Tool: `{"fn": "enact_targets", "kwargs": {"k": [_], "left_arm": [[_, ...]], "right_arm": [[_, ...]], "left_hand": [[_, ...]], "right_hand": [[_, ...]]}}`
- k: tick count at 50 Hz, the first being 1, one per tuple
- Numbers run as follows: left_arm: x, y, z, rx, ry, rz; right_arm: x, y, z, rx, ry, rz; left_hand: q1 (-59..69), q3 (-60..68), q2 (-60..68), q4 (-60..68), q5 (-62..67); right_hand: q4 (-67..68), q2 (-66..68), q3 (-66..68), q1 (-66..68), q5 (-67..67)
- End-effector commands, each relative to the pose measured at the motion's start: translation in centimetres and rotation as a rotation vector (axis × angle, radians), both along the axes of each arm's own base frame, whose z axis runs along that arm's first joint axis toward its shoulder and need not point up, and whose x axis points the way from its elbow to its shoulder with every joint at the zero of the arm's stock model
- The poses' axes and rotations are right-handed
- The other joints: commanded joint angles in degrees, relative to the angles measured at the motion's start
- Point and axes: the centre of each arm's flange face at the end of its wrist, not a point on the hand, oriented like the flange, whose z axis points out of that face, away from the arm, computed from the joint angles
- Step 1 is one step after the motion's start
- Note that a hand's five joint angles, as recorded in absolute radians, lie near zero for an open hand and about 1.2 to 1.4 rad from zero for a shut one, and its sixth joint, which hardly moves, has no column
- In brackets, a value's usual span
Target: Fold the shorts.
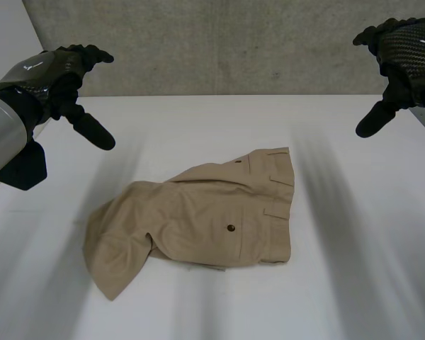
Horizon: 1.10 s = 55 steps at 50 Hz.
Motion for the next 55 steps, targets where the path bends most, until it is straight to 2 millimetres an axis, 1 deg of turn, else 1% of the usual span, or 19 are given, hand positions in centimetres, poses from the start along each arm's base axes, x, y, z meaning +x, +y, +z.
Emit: {"fn": "enact_targets", "kwargs": {"k": [1,6,8,9,10,11,13,14,15,17,19,20,22,27,31,39,41,43,55], "left_arm": [[0.0,-0.2,-0.4,0.005,-0.031,-0.003],[-0.1,-0.2,-1.6,0.022,-0.122,-0.017],[-0.1,-0.2,-2.3,0.035,-0.164,-0.023],[0.0,-0.2,-3.3,0.054,-0.205,-0.024],[0.1,0.1,-4.4,0.086,-0.234,-0.027],[0.2,0.2,-4.9,0.102,-0.245,-0.03],[0.4,0.8,-6.8,0.164,-0.266,-0.036],[0.4,0.8,-6.8,0.164,-0.266,-0.036],[0.8,1.6,-8.7,0.231,-0.282,-0.036],[1.1,2.3,-10.4,0.288,-0.287,-0.036],[1.3,2.7,-11.6,0.32,-0.271,-0.027],[1.4,3.1,-12.8,0.345,-0.24,-0.016],[1.5,3.5,-14.0,0.369,-0.207,-0.005],[1.7,3.7,-17.4,0.404,-0.161,0.04],[1.9,3.8,-19.2,0.432,-0.194,0.096],[1.3,4.5,-21.0,0.446,-0.267,0.131],[1.3,4.5,-21.1,0.447,-0.268,0.128],[1.1,4.4,-21.3,0.439,-0.265,0.125],[0.6,4.2,-21.5,0.422,-0.259,0.115]], "right_arm": [[0.6,0.3,-0.5,0.011,0.035,0.063],[1.3,1.1,-2.5,0.044,0.151,0.166],[1.6,1.7,-4.0,0.07,0.209,0.222],[1.7,2.0,-4.5,0.081,0.226,0.24],[1.9,2.5,-5.8,0.114,0.253,0.276],[1.9,2.7,-6.3,0.13,0.258,0.289],[2.7,4.0,-8.5,0.193,0.269,0.361],[2.9,4.3,-9.1,0.211,0.274,0.376],[3.6,5.1,-10.8,0.254,0.287,0.423],[4.1,5.6,-12.6,0.286,0.297,0.452],[4.5,5.9,-15.1,0.318,0.311,0.468],[4.5,6.0,-15.9,0.326,0.314,0.468],[4.7,5.9,-18.0,0.338,0.317,0.468],[5.0,5.2,-21.1,0.356,0.309,0.446],[5.1,4.3,-22.5,0.367,0.286,0.403],[5.5,3.1,-23.3,0.328,0.272,0.373],[5.6,2.9,-23.5,0.324,0.268,0.372],[5.7,2.8,-23.5,0.316,0.265,0.372],[6.2,3.0,-23.4,0.303,0.261,0.384]], "left_hand": [[0.97,-2.31,0.52,-1.7,-2.74],[0.97,-2.31,0.52,-1.7,-2.74],[0.97,-2.31,0.52,-1.7,-2.74],[1.18,-2.1,0.73,-1.49,-2.53],[1.69,-1.6,1.24,-0.99,-2.03],[1.86,-1.42,1.41,-0.82,-1.86],[2.19,-1.09,1.75,-0.48,-1.52],[2.2,-1.09,1.75,-0.48,-1.52],[2.36,-0.92,1.91,-0.31,-1.35],[2.2,-1.09,1.75,-0.48,-1.52],[2.2,-1.09,1.75,-0.48,-1.52],[2.36,-0.92,1.91,-0.31,-1.35],[2.36,-0.92,1.92,-0.31,-1.35],[3.87,0.59,3.42,1.2,0.16],[3.88,0.6,3.43,1.21,0.16],[4.21,0.93,3.76,1.54,0.5],[4.55,1.27,4.1,1.88,0.84],[5.22,1.94,4.77,2.55,1.51],[10.1,6.81,9.65,7.42,6.38]], "right_hand": [[-3.55,-1.35,-2.36,2.12,-3.64],[-3.55,-1.35,-2.36,2.12,-3.64],[-3.55,-1.35,-2.36,2.12,-3.64],[-3.55,-1.35,-2.36,2.12,-3.64],[-3.55,-1.35,-2.36,2.12,-3.64],[-3.14,-0.95,-1.95,2.53,-3.24],[-2.12,0.08,-0.93,3.55,-2.21],[-2.12,0.08,-0.93,3.55,-2.21],[-2.12,0.08,-0.93,3.55,-2.21],[-1.78,0.41,-0.6,3.88,-1.88],[-1.28,0.91,-0.09,4.39,-1.38],[-0.28,1.92,0.91,5.39,-0.37],[3.41,5.6,4.6,9.08,3.31],[5.94,8.14,7.13,11.61,5.84],[14.53,16.72,15.71,20.19,14.43],[19.74,21.93,20.93,25.41,19.64],[27.1,29.29,28.28,32.77,27.0],[29.83,32.03,31.02,35.5,29.74],[30.52,32.71,31.7,36.18,30.42]]}}
